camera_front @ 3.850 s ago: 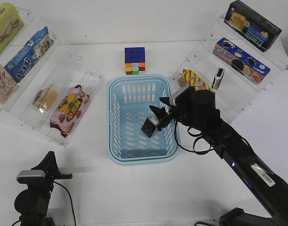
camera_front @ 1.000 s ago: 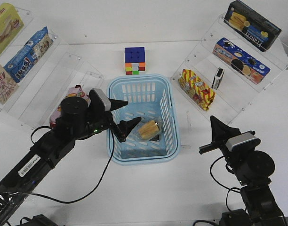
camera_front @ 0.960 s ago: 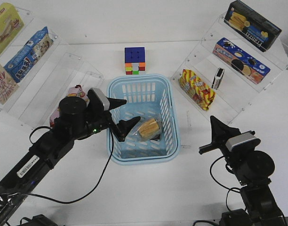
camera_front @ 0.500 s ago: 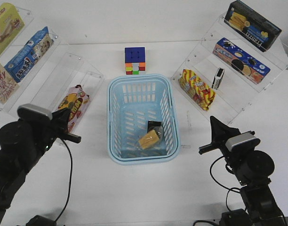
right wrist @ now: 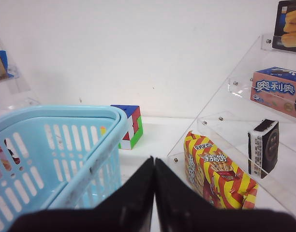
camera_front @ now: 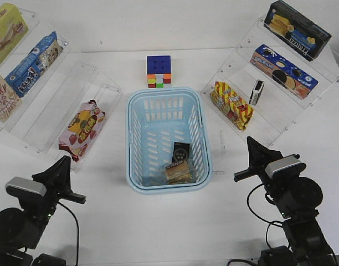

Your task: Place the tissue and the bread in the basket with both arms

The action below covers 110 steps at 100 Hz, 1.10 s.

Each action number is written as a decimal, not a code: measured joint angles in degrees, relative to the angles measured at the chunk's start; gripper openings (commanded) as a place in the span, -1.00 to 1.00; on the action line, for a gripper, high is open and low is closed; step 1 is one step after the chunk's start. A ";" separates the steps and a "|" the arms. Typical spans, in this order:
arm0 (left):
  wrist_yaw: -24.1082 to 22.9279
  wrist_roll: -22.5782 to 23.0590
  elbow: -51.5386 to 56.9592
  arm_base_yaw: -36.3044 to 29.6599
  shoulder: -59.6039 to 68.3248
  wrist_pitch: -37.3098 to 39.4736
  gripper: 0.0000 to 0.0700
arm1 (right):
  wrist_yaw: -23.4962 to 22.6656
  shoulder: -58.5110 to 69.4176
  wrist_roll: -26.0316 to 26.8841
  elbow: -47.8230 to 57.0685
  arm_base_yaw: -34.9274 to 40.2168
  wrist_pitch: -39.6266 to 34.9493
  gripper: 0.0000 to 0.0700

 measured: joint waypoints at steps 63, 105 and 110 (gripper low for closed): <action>0.02 -0.87 -10.73 6.75 -11.08 5.46 -0.99 | 0.00 0.00 0.00 0.00 0.00 0.17 -0.99; 0.79 -3.17 -32.61 18.27 -22.80 7.78 -0.99 | 0.00 0.00 0.00 0.00 0.00 0.24 -0.99; 2.12 -3.21 -34.07 18.25 -22.80 7.54 -0.99 | 0.00 0.00 0.00 0.00 0.00 0.28 -0.99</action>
